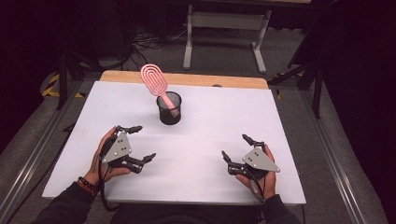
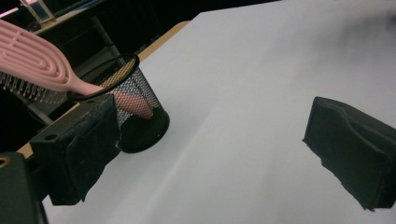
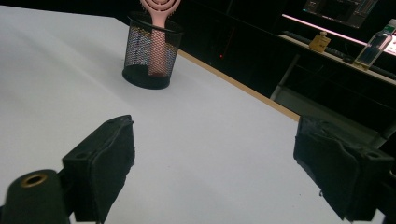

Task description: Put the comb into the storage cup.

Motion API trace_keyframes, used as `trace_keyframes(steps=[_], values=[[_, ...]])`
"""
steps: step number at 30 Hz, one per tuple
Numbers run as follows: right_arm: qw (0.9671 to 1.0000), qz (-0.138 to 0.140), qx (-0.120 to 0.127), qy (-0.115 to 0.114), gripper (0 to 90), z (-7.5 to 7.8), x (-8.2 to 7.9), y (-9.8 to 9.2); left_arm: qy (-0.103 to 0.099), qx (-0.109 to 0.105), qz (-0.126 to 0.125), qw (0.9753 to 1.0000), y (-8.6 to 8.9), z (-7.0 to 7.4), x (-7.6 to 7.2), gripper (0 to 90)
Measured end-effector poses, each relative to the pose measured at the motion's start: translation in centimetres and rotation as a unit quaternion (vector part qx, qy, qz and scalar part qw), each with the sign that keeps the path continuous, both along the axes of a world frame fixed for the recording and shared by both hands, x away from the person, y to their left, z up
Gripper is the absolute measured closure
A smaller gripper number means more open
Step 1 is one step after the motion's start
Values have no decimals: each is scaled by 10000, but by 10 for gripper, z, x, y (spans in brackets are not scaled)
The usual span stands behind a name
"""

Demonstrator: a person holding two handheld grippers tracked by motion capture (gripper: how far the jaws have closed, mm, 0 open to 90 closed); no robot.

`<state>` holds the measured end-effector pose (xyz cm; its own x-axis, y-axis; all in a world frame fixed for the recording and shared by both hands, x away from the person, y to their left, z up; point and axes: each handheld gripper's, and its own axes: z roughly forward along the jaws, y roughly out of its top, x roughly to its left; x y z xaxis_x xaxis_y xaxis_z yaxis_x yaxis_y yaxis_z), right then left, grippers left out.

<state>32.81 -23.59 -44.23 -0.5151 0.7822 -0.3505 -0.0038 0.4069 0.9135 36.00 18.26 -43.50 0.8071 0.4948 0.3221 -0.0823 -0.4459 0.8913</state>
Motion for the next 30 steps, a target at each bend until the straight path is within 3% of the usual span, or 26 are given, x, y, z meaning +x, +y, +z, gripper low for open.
trace_keyframes(steps=[8,19,21,30], values=[[10000,44,21,-12,124,0,-1,1,-3,161,173,9997,12,-13,-7,52],[10000,79,48,4,117,-1,-1,1,215,203,319,9991,29,-33,-10,55],[9999,88,69,35,114,-2,-1,1,345,133,370,9986,34,-36,-11,58],[9995,128,177,236,65,-6,4,-1,563,-178,656,9961,57,-42,-14,48]])
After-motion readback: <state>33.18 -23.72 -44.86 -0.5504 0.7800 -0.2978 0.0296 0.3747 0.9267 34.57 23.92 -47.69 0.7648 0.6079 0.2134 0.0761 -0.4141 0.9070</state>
